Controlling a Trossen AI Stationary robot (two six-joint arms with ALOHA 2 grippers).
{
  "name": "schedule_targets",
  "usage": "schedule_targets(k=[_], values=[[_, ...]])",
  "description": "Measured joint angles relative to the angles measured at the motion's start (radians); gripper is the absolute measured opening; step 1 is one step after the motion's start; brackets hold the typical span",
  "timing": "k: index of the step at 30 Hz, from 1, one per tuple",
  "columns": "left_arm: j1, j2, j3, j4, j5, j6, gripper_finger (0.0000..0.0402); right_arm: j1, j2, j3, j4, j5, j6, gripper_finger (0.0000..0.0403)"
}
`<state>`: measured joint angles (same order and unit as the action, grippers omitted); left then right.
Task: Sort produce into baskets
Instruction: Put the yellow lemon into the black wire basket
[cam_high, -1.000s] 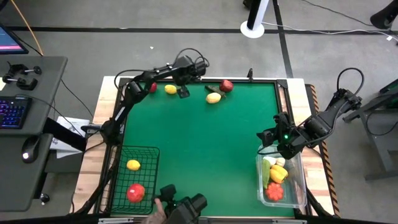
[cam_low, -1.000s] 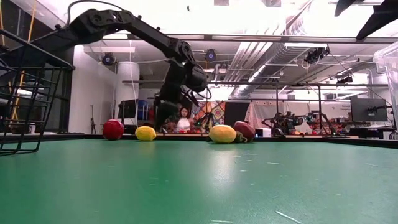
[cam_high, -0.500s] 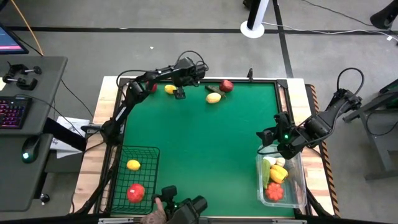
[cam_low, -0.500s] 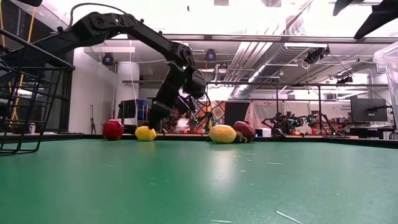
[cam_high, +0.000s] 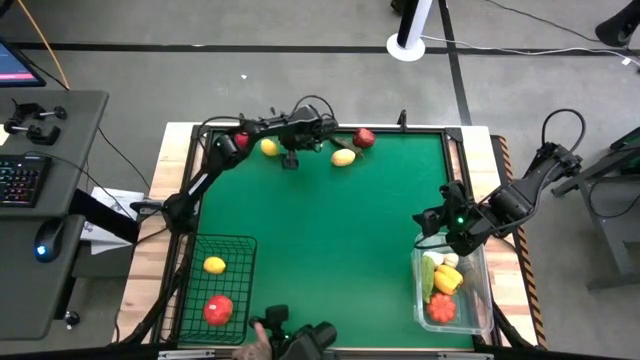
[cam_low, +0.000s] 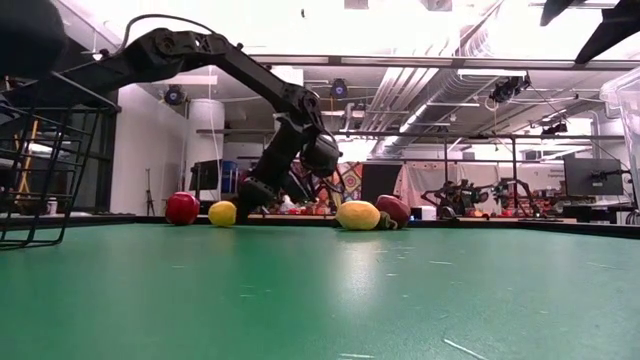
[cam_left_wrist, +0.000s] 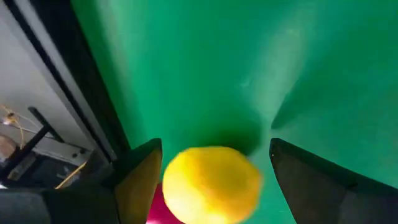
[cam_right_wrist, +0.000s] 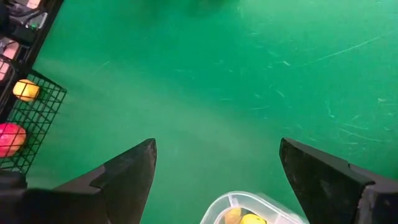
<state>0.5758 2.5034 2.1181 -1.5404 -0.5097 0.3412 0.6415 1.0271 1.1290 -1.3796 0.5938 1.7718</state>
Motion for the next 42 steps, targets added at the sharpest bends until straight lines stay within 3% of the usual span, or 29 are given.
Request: schedule_targets(k=[11,16,23,27,35,42], values=[[0.009,0.0,0.0,-0.03,0.006,-0.028,0.0287,0.0,0.0,0.0,0.0,0.001,-0.001,0.0332],[0.01,-0.002,0.031,-0.014,0.018,-0.154,0.0287,0.0,0.0,0.0,0.0,0.025,-0.002,0.0332],[0.059,-0.002,0.166,-0.018,0.235,-0.419,0.0287,0.0,0.0,0.0,0.0,0.033,-0.003,0.0332],[0.086,-0.017,0.24,-0.023,0.277,-0.476,0.0287,0.0,0.0,0.0,0.0,0.033,-0.003,0.0332],[0.067,-0.14,0.042,-0.032,0.269,-0.47,0.0287,0.0,0.0,0.0,0.0,0.034,0.0,0.0332],[0.062,-0.28,-0.22,0.099,0.215,-0.443,0.0287,0.0,0.0,0.0,-0.002,0.039,0.0,0.0332]])
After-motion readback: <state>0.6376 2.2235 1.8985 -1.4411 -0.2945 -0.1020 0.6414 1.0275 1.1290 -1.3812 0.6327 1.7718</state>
